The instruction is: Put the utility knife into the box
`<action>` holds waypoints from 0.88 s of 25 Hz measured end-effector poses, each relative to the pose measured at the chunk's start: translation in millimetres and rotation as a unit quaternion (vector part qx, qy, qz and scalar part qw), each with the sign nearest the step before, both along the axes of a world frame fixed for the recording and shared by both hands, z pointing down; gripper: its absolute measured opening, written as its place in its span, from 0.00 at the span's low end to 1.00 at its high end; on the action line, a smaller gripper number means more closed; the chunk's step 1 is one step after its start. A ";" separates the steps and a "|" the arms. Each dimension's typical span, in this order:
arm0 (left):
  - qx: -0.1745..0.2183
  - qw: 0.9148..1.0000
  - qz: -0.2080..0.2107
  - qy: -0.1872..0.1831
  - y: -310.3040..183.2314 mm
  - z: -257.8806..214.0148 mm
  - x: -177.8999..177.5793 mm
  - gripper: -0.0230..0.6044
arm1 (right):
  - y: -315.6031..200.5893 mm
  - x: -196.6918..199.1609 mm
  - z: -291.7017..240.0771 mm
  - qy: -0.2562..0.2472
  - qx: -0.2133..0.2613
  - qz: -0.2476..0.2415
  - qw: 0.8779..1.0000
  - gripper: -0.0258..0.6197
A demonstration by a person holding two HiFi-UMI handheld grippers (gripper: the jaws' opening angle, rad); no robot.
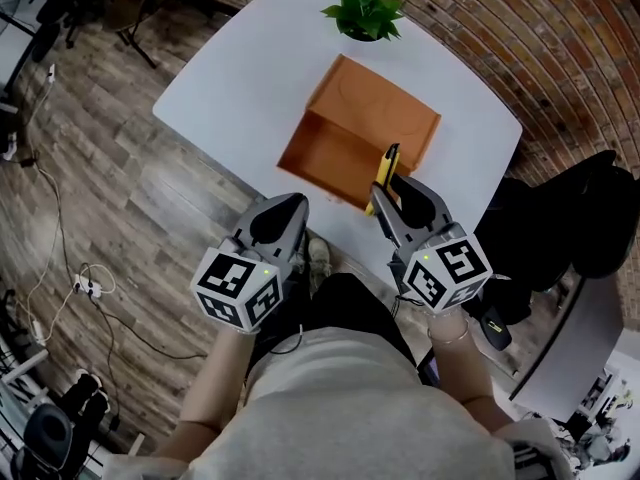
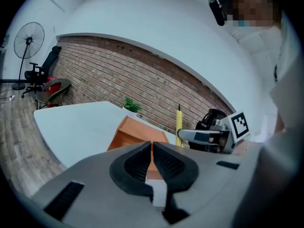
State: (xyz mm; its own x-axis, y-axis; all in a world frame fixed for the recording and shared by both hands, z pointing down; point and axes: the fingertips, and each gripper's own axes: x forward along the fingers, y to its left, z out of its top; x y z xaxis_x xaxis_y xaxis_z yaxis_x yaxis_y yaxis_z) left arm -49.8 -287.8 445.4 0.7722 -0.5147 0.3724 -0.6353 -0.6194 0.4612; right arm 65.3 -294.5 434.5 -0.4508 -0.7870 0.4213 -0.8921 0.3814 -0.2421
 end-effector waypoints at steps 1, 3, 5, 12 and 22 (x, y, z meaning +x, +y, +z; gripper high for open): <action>-0.004 1.000 0.001 -0.001 -2.3 4.2 0.4 0.06 | -3.2 0.3 3.7 0.007 -0.002 -0.002 1.000 0.22; -0.009 1.000 0.004 -0.001 -6.2 11.9 2.3 0.06 | -10.6 -0.2 10.9 0.022 -0.005 -0.013 1.000 0.22; -0.014 1.000 0.010 0.001 -7.6 18.7 5.8 0.06 | -17.1 -1.6 18.9 0.035 -0.012 -0.029 0.999 0.22; -0.027 0.999 0.022 0.002 -20.7 38.1 10.7 0.06 | -45.9 -7.5 48.0 0.099 -0.040 -0.070 0.992 0.22; -0.017 0.999 0.010 -0.036 -41.2 65.1 -11.2 0.06 | -57.8 -36.8 95.2 0.202 -0.085 -0.155 0.963 0.22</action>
